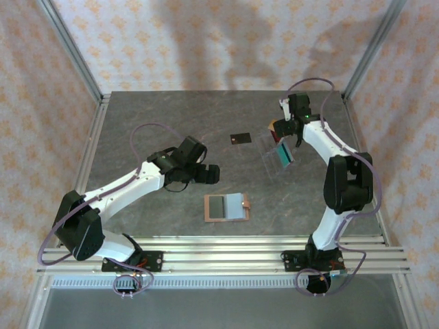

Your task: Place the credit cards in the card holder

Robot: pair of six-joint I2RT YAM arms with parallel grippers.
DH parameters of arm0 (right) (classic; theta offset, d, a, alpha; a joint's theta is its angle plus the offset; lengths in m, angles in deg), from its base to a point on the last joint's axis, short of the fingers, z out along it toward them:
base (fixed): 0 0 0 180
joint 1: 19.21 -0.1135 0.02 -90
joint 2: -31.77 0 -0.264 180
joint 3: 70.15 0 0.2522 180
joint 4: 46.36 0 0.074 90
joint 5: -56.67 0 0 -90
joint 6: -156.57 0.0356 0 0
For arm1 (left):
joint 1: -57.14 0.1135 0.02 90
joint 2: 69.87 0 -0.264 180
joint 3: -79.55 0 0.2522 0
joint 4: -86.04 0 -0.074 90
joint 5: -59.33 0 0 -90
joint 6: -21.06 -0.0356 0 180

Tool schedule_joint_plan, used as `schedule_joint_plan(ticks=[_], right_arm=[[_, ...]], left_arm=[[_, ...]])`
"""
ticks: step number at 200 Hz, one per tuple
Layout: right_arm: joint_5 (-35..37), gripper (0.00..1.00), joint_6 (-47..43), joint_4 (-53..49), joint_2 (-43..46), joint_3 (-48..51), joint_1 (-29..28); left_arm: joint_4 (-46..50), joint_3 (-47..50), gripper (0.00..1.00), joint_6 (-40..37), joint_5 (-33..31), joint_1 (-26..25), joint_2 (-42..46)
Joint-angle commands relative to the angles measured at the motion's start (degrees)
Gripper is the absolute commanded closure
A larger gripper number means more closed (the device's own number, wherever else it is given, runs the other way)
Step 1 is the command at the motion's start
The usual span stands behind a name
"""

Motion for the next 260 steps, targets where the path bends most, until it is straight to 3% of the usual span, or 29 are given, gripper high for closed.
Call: schedule_joint_plan(ticks=[1,30,92,186,233,260], right_arm=[[-0.2,0.19,-0.2,-1.9,-0.9,-0.7,0.1],[-1.9,0.33,-0.3,-4.4,-2.3,-2.7,0.1],[-7.3,0.30,0.3,-7.2,-3.4,-4.6,0.1],[-8.7,0.29,1.0,-10.0,-3.6,-7.4,0.6],[-10.0,0.24,8.0,-15.6,-2.9,-10.9,0.8],[-11.3,0.37,14.4,-25.2,-4.9,-15.6,1.4]], left_arm=[[0.8,-0.7,0.04,0.2,-0.1,0.5,1.3],[1.0,-0.6,0.04,0.1,-0.2,0.4,1.1],[1.3,-0.9,0.04,-0.1,-0.1,0.5,0.7],[1.4,-1.5,0.04,-0.1,0.2,0.5,0.2],[1.2,-1.5,0.04,0.0,0.1,0.4,-0.1],[0.8,-1.6,0.04,0.3,0.6,0.5,-0.5]])
